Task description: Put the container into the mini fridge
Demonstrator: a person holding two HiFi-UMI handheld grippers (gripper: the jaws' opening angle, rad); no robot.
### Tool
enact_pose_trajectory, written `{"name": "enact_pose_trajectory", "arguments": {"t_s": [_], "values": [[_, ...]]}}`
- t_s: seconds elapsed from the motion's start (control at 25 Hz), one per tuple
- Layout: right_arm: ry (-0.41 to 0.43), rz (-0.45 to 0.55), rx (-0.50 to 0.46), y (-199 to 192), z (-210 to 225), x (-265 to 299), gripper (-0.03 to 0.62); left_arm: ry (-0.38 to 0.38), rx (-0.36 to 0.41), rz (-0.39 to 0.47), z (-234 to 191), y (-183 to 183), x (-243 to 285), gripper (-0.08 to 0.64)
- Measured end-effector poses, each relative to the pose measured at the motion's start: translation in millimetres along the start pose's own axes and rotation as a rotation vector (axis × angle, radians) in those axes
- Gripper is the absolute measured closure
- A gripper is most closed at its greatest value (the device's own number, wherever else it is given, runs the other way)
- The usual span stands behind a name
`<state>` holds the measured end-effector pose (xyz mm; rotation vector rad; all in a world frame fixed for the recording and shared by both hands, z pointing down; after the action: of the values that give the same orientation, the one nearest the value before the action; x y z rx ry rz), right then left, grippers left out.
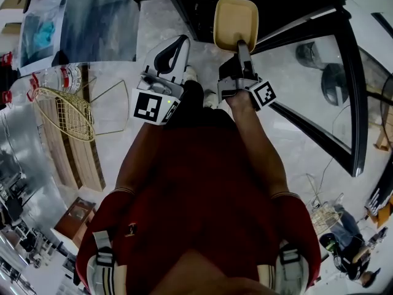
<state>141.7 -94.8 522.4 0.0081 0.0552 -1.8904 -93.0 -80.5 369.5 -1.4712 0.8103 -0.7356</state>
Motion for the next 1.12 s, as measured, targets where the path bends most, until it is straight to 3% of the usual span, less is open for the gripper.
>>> {"name": "enact_pose_trajectory", "arguments": {"t_s": [0.44,1.12], "values": [[-0.037,0.049,-0.016,14,17,50,0.333,-0.062,-0.024,0.007,-21,-5,42,0.554],[-0.073,0.115,-0.009,31,61,124,0.333,-0.076,-0.042,-0.028,-62,-26,83,0.554]]}}
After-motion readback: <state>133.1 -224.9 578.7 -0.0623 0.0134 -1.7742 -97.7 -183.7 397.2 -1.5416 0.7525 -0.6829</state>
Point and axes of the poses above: the fingertips, and each gripper's own axes: x forward along the fingers, z to its right, y out of its top, the point moved 10 cm from there along -x, backward along the fingers, and after that the axes turned 2 degrees about -x, right-handed, at the moved point
